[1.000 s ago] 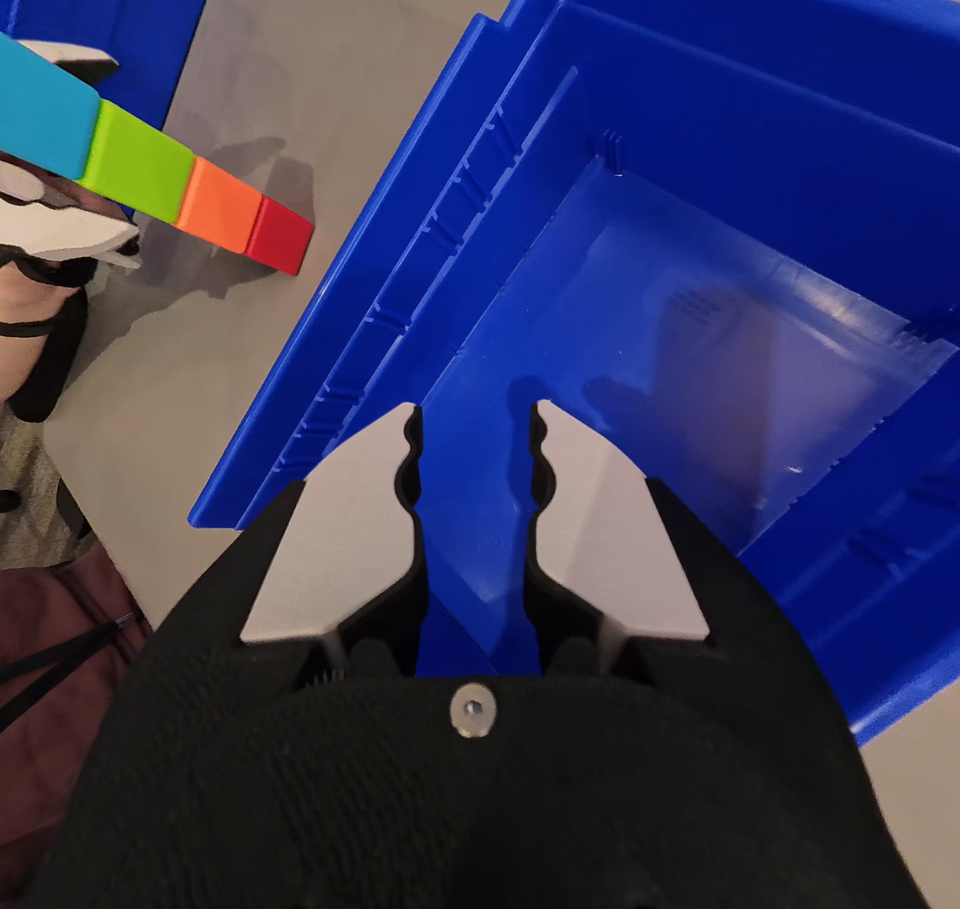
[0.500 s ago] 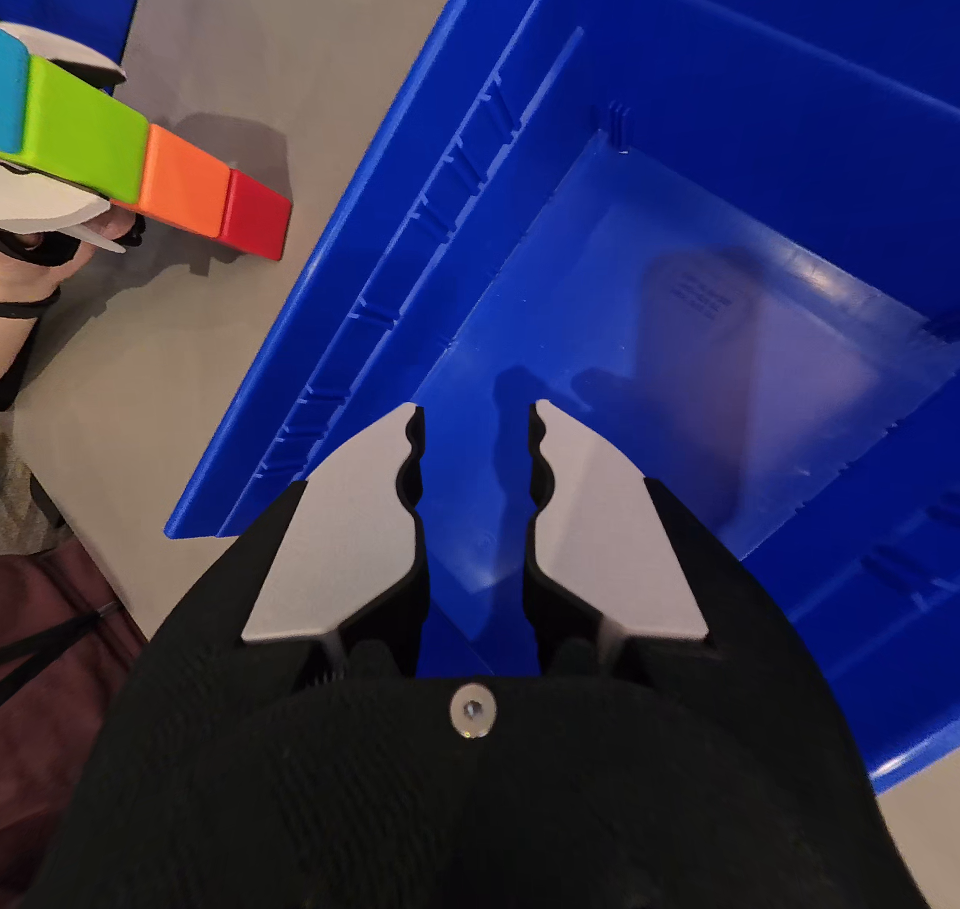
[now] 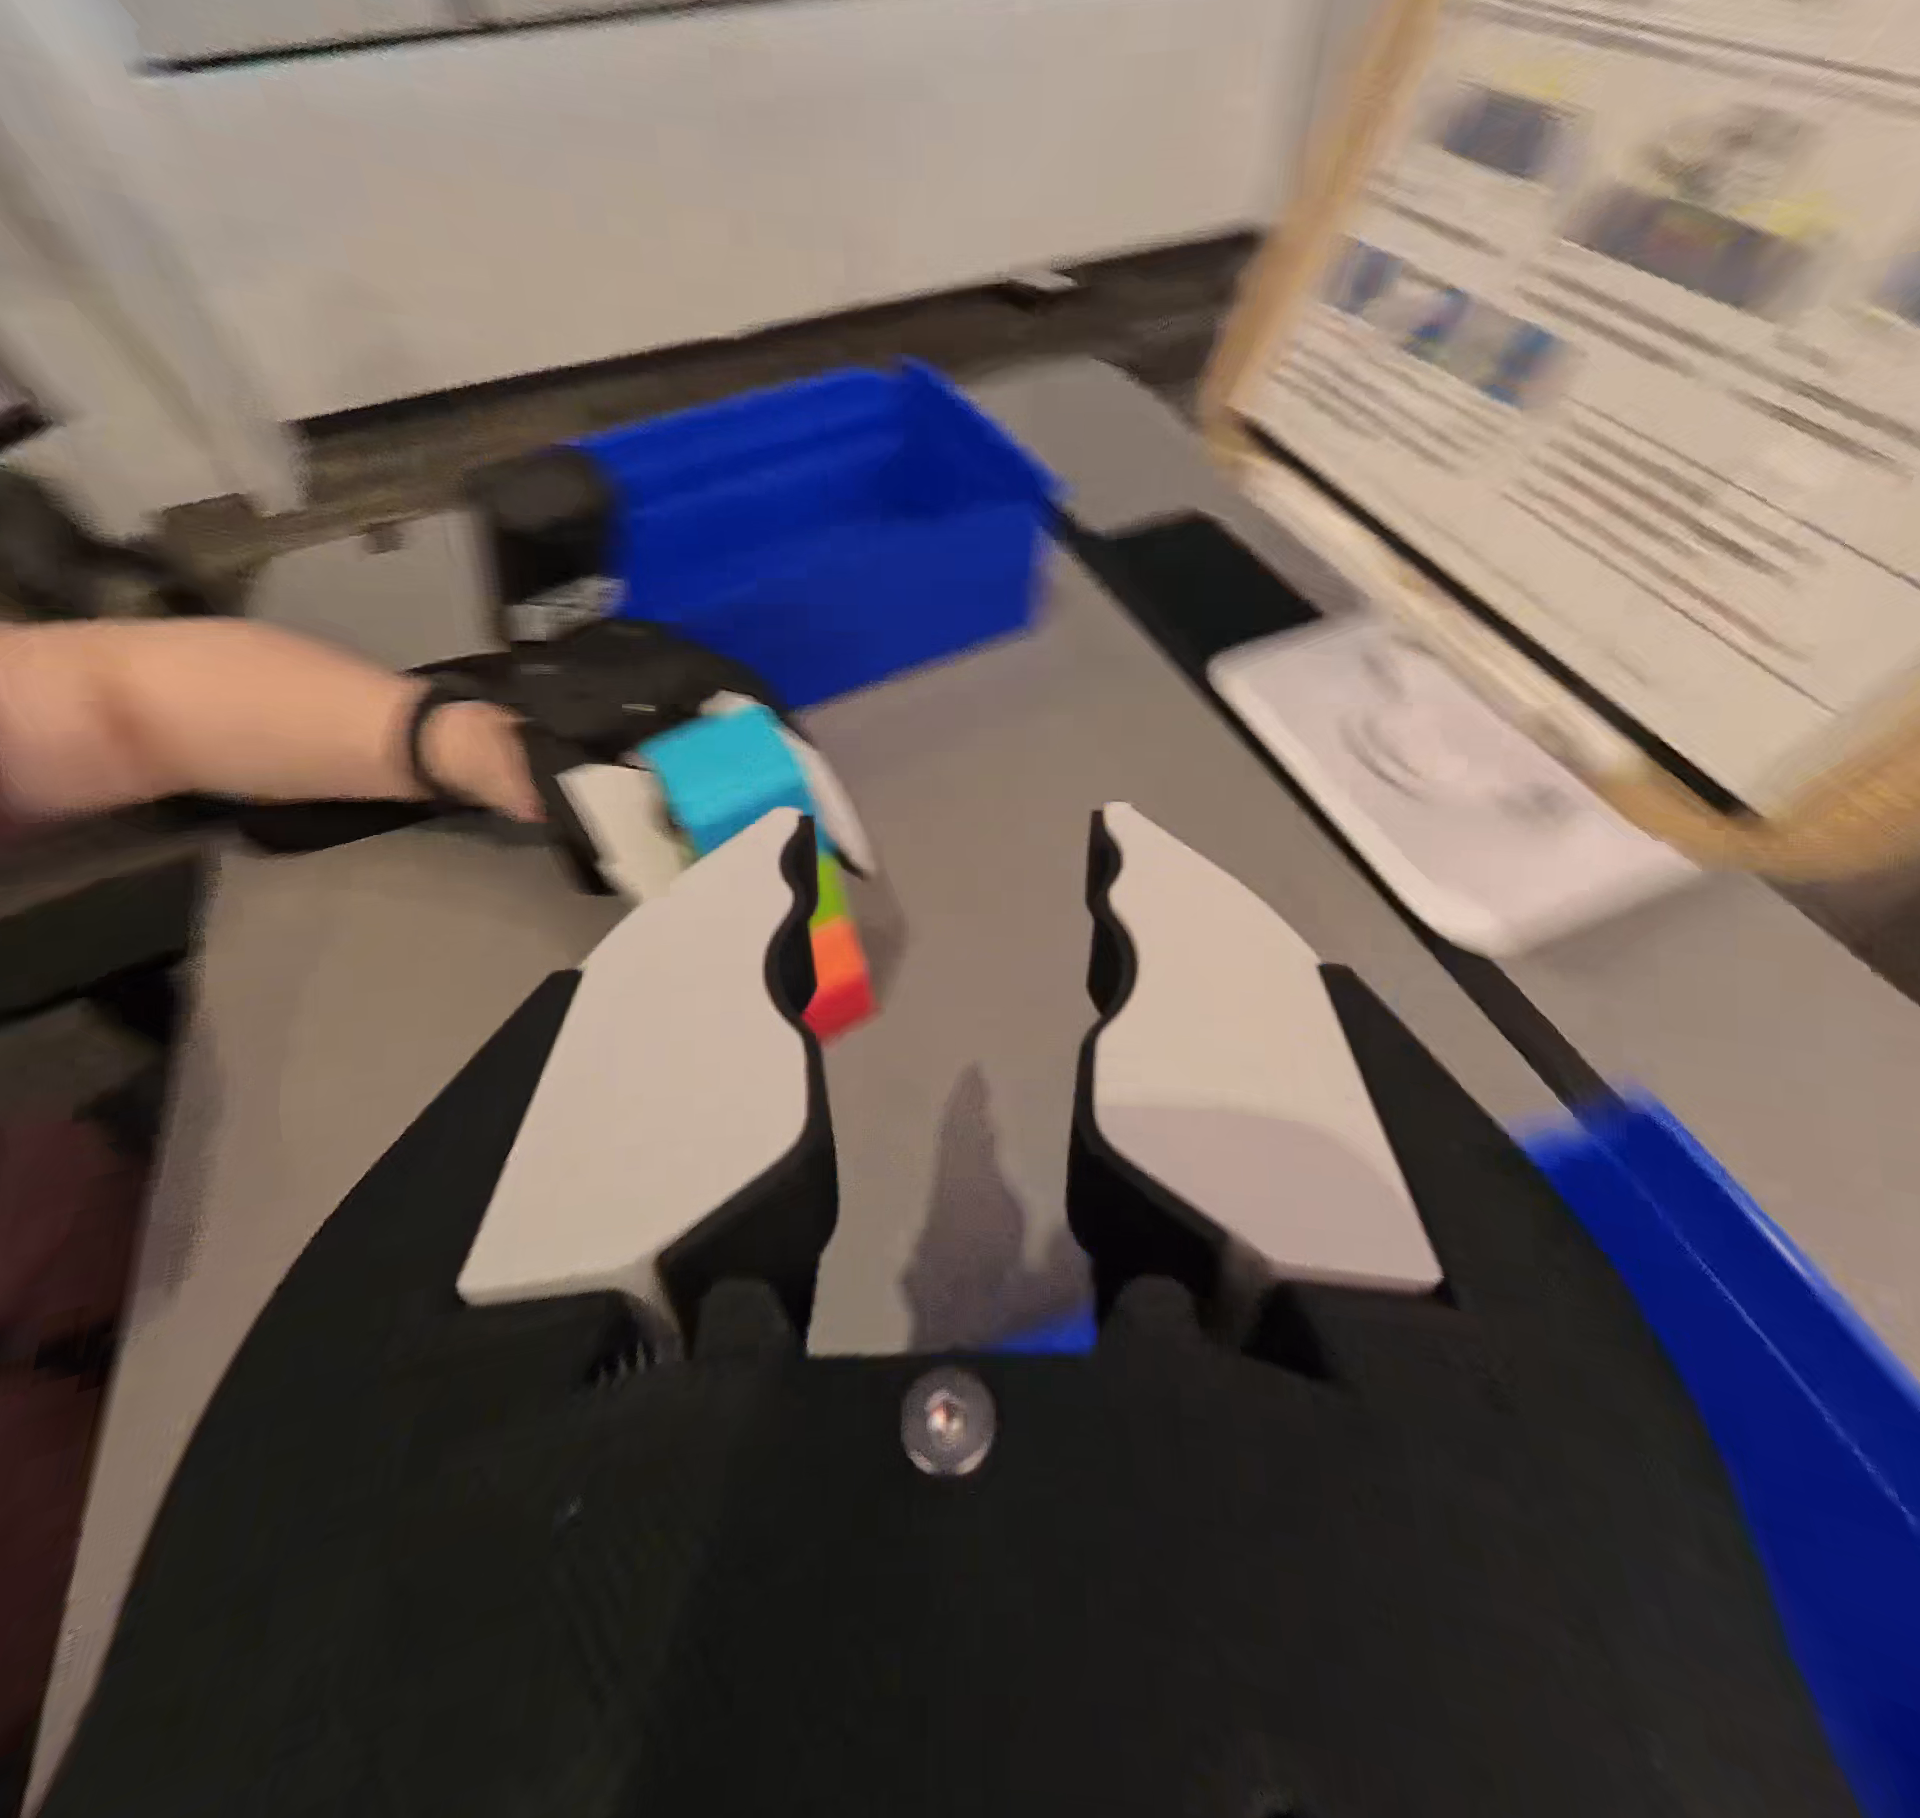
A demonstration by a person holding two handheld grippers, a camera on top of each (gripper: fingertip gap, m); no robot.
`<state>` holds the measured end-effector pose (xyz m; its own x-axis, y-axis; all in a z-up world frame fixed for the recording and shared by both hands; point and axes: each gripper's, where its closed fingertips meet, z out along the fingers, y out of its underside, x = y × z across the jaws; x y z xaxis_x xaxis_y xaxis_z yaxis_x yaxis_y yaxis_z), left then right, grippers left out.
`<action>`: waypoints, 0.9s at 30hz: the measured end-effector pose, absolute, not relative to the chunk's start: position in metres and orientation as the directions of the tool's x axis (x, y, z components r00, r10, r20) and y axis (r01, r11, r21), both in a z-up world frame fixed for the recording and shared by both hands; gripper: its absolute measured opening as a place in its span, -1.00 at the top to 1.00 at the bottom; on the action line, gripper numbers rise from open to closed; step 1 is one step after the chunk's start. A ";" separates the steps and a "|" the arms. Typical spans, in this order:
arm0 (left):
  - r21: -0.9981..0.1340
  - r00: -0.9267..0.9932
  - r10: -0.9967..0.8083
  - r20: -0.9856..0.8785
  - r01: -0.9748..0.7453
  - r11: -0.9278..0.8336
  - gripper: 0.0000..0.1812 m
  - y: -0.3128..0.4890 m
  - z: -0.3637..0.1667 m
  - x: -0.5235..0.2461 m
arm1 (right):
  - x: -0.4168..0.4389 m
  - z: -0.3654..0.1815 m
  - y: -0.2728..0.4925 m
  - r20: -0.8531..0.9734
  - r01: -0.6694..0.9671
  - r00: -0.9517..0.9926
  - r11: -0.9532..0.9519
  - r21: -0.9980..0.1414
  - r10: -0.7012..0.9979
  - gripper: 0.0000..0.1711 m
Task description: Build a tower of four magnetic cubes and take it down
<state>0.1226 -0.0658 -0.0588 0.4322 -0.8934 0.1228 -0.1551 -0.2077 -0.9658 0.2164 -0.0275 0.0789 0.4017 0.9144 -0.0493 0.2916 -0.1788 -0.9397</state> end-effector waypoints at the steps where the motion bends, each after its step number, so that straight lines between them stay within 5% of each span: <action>1: -0.968 0.397 -0.910 0.116 -0.162 -0.194 0.40 -0.072 -0.059 0.125 | 0.193 0.081 -0.047 -0.034 0.291 0.283 -0.119 -0.949 0.958 0.38; 5: -0.972 0.286 -0.953 0.101 -0.178 -0.156 0.40 -0.091 -0.059 0.134 | 0.132 0.054 -0.081 0.026 0.385 0.087 -0.010 -0.923 0.996 0.32; 12: -0.973 0.282 -0.953 0.107 -0.166 -0.159 0.40 -0.099 -0.060 0.129 | 0.110 0.008 -0.095 0.183 0.653 0.084 0.084 -0.752 0.979 0.32; 27: -0.963 0.210 -0.976 0.059 -0.247 -0.111 0.41 -0.119 -0.062 0.150 | 0.120 -0.025 -0.118 0.150 0.852 0.069 0.020 -0.523 0.986 0.40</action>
<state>0.1502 -0.1192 -0.0619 0.2100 -0.9759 0.0586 -0.2471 -0.1110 -0.9626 0.1199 -0.1180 -0.0246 0.0686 0.9864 0.1497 0.8524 0.0200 -0.5225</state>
